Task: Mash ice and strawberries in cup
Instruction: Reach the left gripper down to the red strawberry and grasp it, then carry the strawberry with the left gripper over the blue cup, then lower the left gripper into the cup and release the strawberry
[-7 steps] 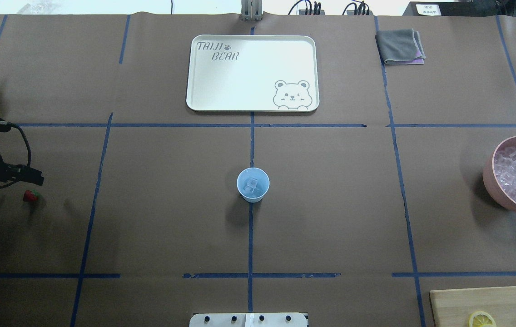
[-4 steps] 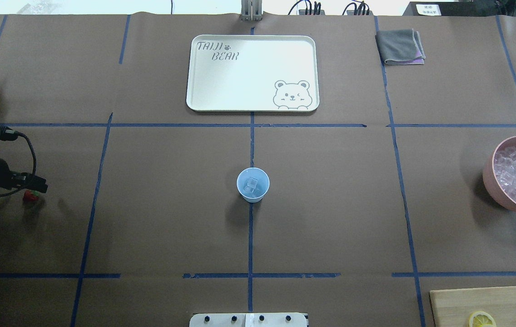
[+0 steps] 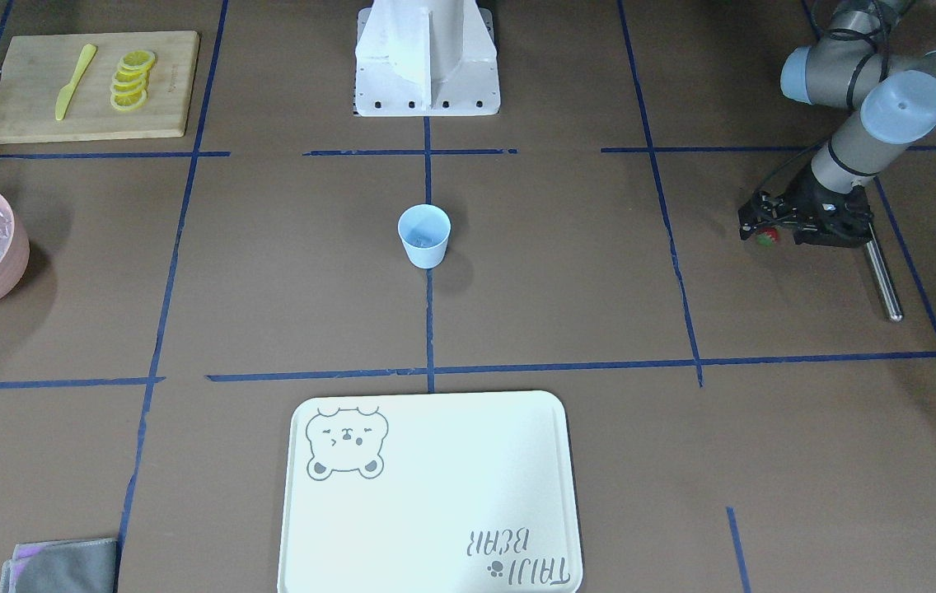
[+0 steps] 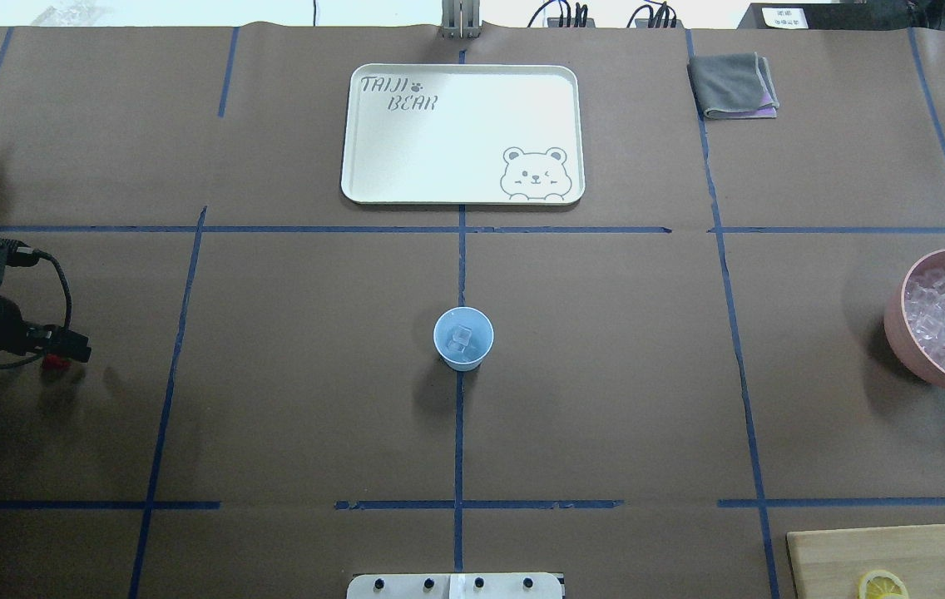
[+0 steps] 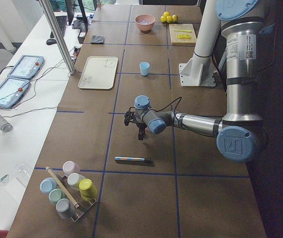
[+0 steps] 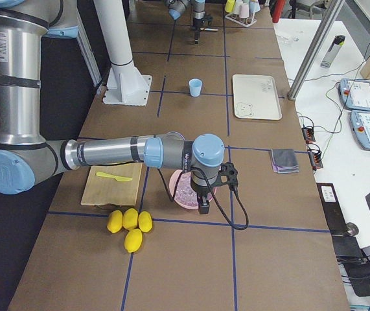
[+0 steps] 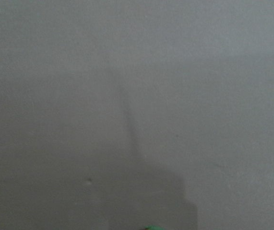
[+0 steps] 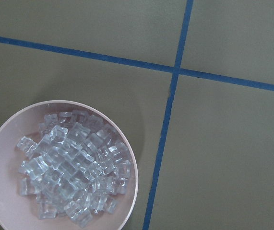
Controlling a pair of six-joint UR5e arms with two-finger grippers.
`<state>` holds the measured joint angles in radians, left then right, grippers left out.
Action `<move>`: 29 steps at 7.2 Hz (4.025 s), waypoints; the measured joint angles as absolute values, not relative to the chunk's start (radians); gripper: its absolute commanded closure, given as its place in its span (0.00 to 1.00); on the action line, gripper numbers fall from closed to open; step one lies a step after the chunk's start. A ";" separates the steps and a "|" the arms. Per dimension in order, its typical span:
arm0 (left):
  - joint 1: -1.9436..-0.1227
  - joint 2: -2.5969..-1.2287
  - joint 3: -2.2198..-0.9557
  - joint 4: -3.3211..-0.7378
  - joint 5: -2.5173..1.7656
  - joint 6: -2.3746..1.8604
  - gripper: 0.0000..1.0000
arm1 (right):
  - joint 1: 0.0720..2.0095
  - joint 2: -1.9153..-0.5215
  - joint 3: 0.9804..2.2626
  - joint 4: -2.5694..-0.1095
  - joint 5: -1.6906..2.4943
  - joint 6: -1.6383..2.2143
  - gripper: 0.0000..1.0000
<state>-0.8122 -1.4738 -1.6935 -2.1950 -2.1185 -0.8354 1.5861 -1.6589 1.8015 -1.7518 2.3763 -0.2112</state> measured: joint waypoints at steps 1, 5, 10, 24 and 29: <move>-0.809 -1.468 -1.694 -2.202 -2.119 -0.837 0.56 | 1.586 -1.659 1.801 -1.752 2.376 -0.211 0.00; -0.807 -1.451 -1.711 -2.207 -2.118 -0.870 1.00 | 1.586 -1.658 1.801 -1.752 2.376 -0.211 0.00; -0.822 -1.502 -1.895 -2.032 -2.123 -0.872 1.00 | 1.586 -1.658 1.805 -1.752 2.376 -0.206 0.01; -0.477 -2.493 -1.622 -1.383 -1.883 -1.506 0.49 | 1.586 -1.652 1.804 -1.752 2.373 -0.207 0.00; -0.476 -2.500 -1.625 -1.382 -1.882 -1.485 0.01 | 1.587 -1.656 1.805 -1.752 2.373 -0.208 0.01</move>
<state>-0.4763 -2.4997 -1.6250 -1.3819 -1.8822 -1.4851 1.5866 -1.6559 1.8047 -1.7518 2.3731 -0.2077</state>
